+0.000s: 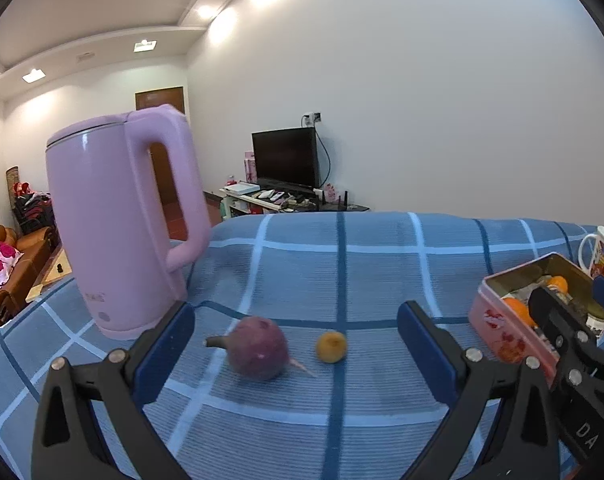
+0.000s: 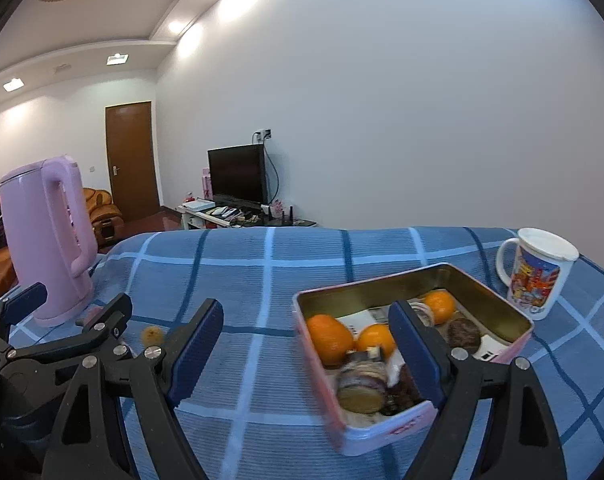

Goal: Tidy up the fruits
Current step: 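Move both open tools toward the purple onion and small yellow fruit, then grasp the small yellow fruit with the right tool while the left tool approaches the onion, then grasp the purple onion with the left tool while the right tool holds the yellow fruit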

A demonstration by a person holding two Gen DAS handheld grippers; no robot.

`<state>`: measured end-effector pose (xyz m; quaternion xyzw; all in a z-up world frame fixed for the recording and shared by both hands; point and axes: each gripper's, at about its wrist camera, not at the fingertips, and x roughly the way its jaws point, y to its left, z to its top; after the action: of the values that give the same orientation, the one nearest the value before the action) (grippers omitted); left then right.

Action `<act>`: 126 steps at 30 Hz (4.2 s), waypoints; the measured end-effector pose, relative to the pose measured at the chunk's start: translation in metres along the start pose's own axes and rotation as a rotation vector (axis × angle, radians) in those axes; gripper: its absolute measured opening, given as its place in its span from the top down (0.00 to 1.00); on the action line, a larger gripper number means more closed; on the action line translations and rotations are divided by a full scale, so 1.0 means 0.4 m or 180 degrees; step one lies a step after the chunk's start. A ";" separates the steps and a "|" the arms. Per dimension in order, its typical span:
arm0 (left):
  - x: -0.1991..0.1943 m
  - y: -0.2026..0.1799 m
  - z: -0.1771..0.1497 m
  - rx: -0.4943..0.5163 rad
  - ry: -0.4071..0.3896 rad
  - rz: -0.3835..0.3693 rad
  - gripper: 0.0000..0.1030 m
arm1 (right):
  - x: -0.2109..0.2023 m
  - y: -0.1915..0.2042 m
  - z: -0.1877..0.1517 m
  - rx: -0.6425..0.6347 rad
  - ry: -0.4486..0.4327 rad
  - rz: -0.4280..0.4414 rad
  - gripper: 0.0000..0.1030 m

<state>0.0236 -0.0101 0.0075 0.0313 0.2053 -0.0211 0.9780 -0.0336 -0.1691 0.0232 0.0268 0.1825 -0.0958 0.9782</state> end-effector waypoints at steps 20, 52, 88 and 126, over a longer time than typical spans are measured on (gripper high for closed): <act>0.101 0.209 -0.007 0.0037 0.0487 0.0420 0.00 | 0.072 0.121 0.004 -0.0021 0.0256 0.0302 0.17; 0.111 0.211 0.002 0.0054 0.0547 0.0002 0.00 | 0.261 0.256 -0.017 -0.0199 0.1270 0.1104 0.72; 0.145 0.108 0.007 0.0111 0.0676 -0.0027 0.65 | 0.063 0.128 -0.014 -0.0311 0.0290 0.0636 0.72; 0.135 0.158 -0.028 -0.0388 0.1042 -0.0340 0.49 | 0.065 0.102 -0.009 -0.0155 0.0302 0.0648 0.72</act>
<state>0.0717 0.0522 -0.0212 -0.0360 0.3640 -0.0552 0.9291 -0.0029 -0.1334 0.0111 0.0260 0.2271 0.0098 0.9735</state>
